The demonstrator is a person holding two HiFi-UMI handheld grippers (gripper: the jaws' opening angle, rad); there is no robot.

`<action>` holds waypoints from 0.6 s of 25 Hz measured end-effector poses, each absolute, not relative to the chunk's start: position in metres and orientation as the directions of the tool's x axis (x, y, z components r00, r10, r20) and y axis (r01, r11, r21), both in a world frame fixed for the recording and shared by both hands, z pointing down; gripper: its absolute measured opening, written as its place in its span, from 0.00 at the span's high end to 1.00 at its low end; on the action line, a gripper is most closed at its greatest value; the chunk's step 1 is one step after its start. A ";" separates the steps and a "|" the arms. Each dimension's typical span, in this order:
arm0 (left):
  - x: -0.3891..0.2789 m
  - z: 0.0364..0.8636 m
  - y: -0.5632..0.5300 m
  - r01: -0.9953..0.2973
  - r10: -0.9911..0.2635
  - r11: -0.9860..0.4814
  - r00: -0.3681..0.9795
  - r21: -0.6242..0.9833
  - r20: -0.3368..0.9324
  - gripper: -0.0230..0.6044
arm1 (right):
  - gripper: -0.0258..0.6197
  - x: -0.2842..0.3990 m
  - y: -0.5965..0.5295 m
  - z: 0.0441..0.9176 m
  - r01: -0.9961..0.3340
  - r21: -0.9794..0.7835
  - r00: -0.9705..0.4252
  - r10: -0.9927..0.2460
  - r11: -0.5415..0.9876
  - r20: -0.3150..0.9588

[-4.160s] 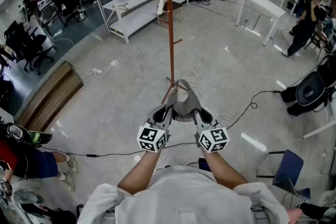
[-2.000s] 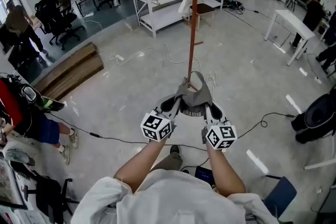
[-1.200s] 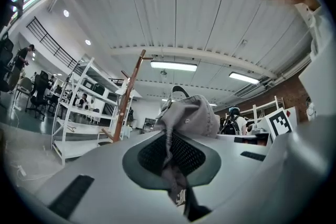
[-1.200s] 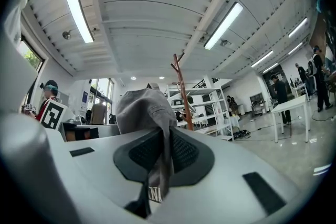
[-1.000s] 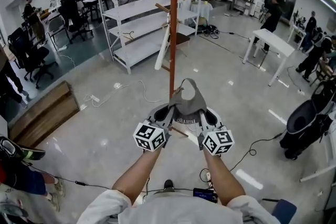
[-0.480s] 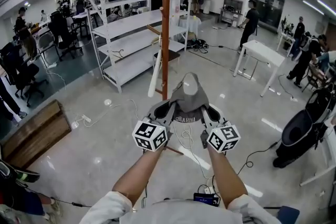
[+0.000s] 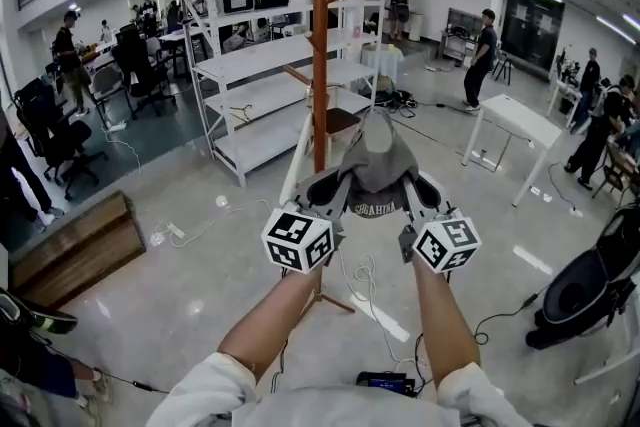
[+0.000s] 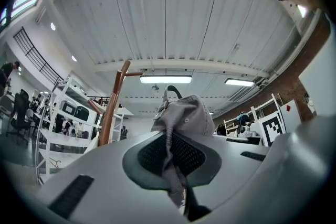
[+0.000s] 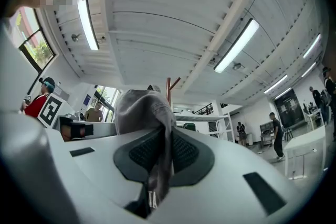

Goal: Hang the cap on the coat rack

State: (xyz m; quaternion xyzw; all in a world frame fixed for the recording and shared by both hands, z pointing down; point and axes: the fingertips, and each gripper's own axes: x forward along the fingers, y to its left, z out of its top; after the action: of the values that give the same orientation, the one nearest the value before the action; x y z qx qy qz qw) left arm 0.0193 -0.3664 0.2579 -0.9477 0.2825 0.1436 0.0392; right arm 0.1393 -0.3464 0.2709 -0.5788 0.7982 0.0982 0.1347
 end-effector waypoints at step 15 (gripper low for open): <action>0.041 0.157 -0.430 -0.687 -0.625 -0.721 0.700 -0.090 -0.345 0.92 | 0.89 0.161 -0.421 0.167 -0.872 0.091 -0.472 -0.776 0.482 -0.419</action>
State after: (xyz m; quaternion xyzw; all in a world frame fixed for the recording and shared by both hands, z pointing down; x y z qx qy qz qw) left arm 0.0411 -0.4301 0.1571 -0.9159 0.3581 0.1470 0.1065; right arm 0.1610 -0.4207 0.1671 -0.4872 0.8452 0.1475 0.1625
